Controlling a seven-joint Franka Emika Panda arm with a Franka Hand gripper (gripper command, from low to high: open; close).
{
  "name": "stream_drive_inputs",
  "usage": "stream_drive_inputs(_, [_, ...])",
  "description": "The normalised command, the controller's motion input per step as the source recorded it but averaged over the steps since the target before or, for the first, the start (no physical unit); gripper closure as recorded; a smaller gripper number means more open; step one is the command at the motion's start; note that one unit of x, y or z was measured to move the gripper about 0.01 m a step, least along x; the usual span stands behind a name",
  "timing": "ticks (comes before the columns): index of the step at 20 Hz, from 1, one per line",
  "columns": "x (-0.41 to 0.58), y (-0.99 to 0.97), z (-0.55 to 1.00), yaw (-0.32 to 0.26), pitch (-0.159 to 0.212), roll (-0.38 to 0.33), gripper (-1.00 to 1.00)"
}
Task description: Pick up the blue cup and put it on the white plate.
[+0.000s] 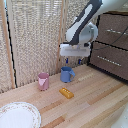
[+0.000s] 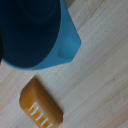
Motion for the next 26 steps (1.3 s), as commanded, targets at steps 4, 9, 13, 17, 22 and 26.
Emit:
stream_drive_inputs(4, [0.289, -0.02, -0.23, 0.0, 0.033, -0.059, -1.0])
stream_drive_inputs(9, [0.206, 0.02, -0.22, 0.0, 0.003, -0.092, -1.0])
stream_drive_inputs(13, [0.184, 0.0, -0.3, 0.002, 0.047, -0.122, -1.0])
stream_drive_inputs(17, [0.165, -0.02, -0.25, 0.011, 0.085, -0.072, 1.0])
stream_drive_inputs(22, [0.015, 0.0, -0.12, 0.0, 0.037, -0.018, 1.0])
stream_drive_inputs(26, [0.0, 0.0, -0.11, 0.002, 0.028, -0.033, 1.0])
